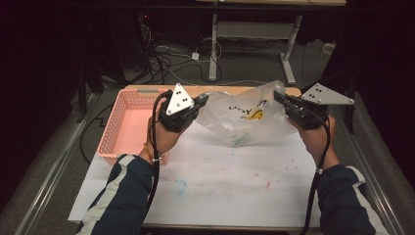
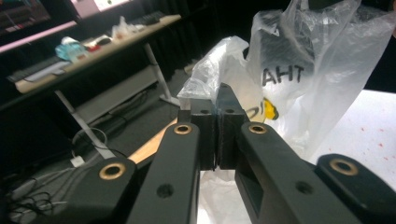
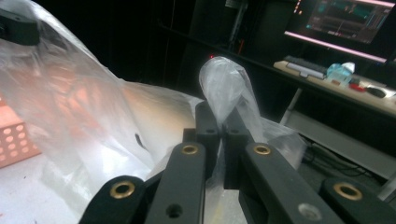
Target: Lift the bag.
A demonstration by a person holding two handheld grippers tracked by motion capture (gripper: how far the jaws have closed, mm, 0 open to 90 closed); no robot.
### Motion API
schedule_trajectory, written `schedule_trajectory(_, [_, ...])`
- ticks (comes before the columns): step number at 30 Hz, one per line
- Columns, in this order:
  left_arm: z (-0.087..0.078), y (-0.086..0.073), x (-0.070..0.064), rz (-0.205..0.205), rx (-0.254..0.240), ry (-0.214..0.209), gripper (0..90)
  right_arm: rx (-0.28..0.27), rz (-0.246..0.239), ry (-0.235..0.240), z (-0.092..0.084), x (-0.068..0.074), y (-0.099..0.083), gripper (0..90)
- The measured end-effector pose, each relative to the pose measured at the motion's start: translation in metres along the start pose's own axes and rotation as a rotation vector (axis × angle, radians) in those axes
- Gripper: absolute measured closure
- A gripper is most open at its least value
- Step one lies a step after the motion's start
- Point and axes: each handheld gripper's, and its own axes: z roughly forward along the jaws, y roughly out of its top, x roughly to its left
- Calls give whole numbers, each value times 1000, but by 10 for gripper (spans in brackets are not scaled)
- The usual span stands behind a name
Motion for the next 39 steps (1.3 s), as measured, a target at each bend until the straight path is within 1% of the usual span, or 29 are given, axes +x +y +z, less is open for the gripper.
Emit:
schedule_trajectory(1, [-3, 3, 2, -3, 1, 3, 863, -4, 3, 11, -1, 0, 3, 900])
schedule_trajectory(3, [-9, 9, 5, -2, -3, 20, 864, -18, 10, 12, -3, 0, 11, 900])
schedule_trajectory(6, [-18, 19, 10, -14, -28, 30, 864, -42, 27, 24, -4, 0, 22, 900])
schedule_trajectory(7, [-22, 23, 12, -12, -43, 34, 864, -49, 26, 29, -4, 0, 24, 900])
schedule_trajectory(9, [-29, 31, 16, -28, -70, 33, 864, -65, 35, 35, -5, 0, 33, 900])
schedule_trajectory(10, [-31, 35, 17, -30, -77, 34, 864, -75, 31, 37, -6, 0, 37, 900])
schedule_trajectory(11, [-33, 39, 17, -25, -78, 35, 865, -79, 32, 40, -6, 0, 42, 900])
schedule_trajectory(12, [-33, 42, 17, -19, -78, 38, 864, -86, 22, 37, -7, 1, 47, 900])
schedule_trajectory(14, [-32, 47, 17, -10, -74, 43, 864, -101, 18, 37, -8, 1, 54, 900])
schedule_trajectory(16, [-26, 49, 19, -35, -83, 26, 864, -100, 19, 28, -7, 1, 59, 900])
schedule_trajectory(17, [-21, 49, 19, -38, -78, 20, 864, -98, 14, 19, -4, 0, 60, 900])
schedule_trajectory(19, [-11, 49, 19, -34, -67, 22, 863, -88, 19, 8, 3, -3, 59, 900])
schedule_trajectory(21, [0, 47, 20, -37, -52, 9, 863, -66, 20, -6, 11, -6, 56, 900])
schedule_trajectory(22, [6, 46, 20, -33, -44, 10, 863, -57, 34, -3, 16, -8, 54, 900])
schedule_trajectory(24, [16, 44, 21, -36, -31, 7, 862, -38, 39, -15, 24, -11, 50, 900])
schedule_trajectory(26, [27, 41, 23, -37, -12, 9, 861, -23, 60, -14, 31, -15, 46, 900])
schedule_trajectory(27, [30, 40, 24, -35, -10, 15, 861, -18, 59, -18, 33, -16, 45, 900])
schedule_trajectory(28, [35, 39, 25, -44, -12, 21, 861, -15, 65, -19, 35, -17, 44, 900])
schedule_trajectory(29, [40, 37, 28, -56, -11, 23, 861, -12, 62, -30, 38, -18, 43, 900])
schedule_trajectory(30, [45, 35, 30, -62, -6, 29, 860, -3, 60, -43, 40, -20, 42, 900])
schedule_trajectory(31, [50, 34, 31, -62, -11, 43, 860, -3, 65, -52, 43, -23, 41, 900])
schedule_trajectory(32, [56, 32, 33, -67, -21, 58, 861, -6, 78, -62, 45, -25, 39, 900])
schedule_trajectory(33, [59, 30, 34, -74, -24, 64, 861, -12, 82, -76, 48, -28, 37, 900])
schedule_trajectory(35, [67, 27, 36, -81, -42, 87, 862, -24, 64, -105, 52, -32, 36, 900])
schedule_trajectory(37, [73, 25, 37, -84, -54, 110, 862, -42, 72, -129, 55, -36, 35, 900])
schedule_trajectory(39, [78, 24, 38, -80, -75, 140, 862, -51, 64, -154, 58, -39, 35, 900])
